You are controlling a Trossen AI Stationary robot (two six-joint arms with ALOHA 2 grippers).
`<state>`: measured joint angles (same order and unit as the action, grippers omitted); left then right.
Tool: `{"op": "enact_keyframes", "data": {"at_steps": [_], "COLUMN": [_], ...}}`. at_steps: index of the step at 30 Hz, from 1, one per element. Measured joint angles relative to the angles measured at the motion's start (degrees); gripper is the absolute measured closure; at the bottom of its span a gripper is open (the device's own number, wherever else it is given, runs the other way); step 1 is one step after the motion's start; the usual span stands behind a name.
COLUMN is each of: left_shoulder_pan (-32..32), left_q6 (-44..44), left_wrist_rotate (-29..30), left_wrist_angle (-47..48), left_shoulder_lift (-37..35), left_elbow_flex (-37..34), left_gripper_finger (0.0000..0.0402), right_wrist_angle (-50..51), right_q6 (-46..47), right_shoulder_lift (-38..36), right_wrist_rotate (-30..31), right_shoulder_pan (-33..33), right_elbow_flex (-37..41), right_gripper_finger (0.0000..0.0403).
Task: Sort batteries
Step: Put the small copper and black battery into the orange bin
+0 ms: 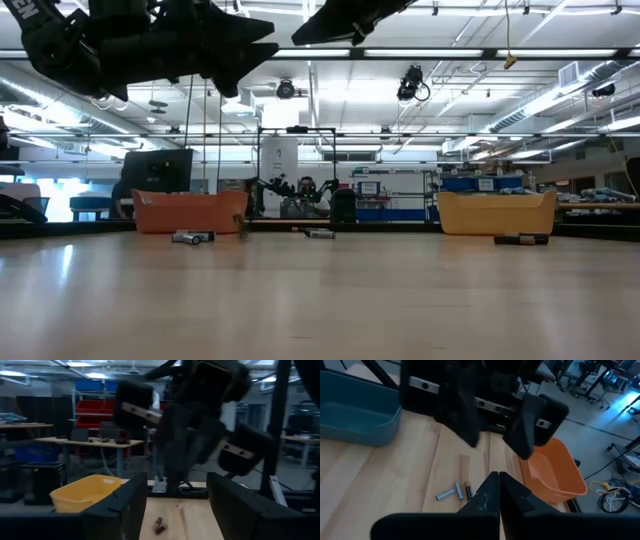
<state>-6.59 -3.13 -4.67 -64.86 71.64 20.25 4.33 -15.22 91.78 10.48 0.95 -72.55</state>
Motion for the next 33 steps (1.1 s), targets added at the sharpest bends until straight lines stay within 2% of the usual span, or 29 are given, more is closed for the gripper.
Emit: {"op": "enact_keyframes", "data": {"at_steps": [5, 11, 15, 17, 19, 22, 24, 26, 29, 33], "left_shoulder_pan": [0.0, 0.0, 0.6, 1.6, 3.3, 7.4, 10.5, 13.4, 16.9, 18.3], "left_q6": [1.2, 1.3, 1.6, 1.5, 1.3, 3.2, 4.2, 3.5, -0.8, -8.8], "left_wrist_rotate": [-1.2, -1.4, -5.7, -9.5, -10.9, -9.3, -5.9, -3.4, -1.6, 1.4], "left_wrist_angle": [1.7, 8.5, 13.3, 18.4, 27.4, 46.2, 58.2, 65.4, 68.3, 68.9], "left_shoulder_lift": [0.0, 0.0, 0.0, 0.0, 0.0, 0.0, 0.0, 0.0, 0.0, 1.9], "left_elbow_flex": [0.2, 0.2, 0.2, 1.1, 3.3, 8.7, 12.2, 14.7, 15.8, 15.9], "left_gripper_finger": [0.0188, 0.0188, 0.0188, 0.0188, 0.0188, 0.0188, 0.0188, 0.0188, 0.0188, 0.0188], "right_wrist_angle": [1.9, 7.5, 11.1, 14.1, 16.8, 15.7, 14.0, 10.6, 5.1, 0.8], "right_q6": [0.1, 2.9, 5.5, 6.2, 6.9, 8.4, 9.8, 11.5, 14.5, 18.3], "right_shoulder_lift": [0.0, 0.0, -0.1, -0.1, -0.1, -0.2, -0.2, -0.2, -0.2, -0.1], "right_wrist_rotate": [0.2, 0.2, 0.1, 0.1, 0.0, 0.0, -0.1, -0.1, -0.1, -0.2], "right_shoulder_pan": [-0.2, -0.3, -0.3, -0.4, -0.5, -1.0, -1.2, -1.4, -1.4, -1.4], "right_elbow_flex": [0.0, 0.0, 0.0, 0.0, 0.3, 3.9, 7.5, 11.5, 17.3, 21.8], "right_gripper_finger": [0.0382, 0.0392, 0.0386, 0.0378, 0.0374, 0.0380, 0.0388, 0.0394, 0.0394, 0.0374]}}
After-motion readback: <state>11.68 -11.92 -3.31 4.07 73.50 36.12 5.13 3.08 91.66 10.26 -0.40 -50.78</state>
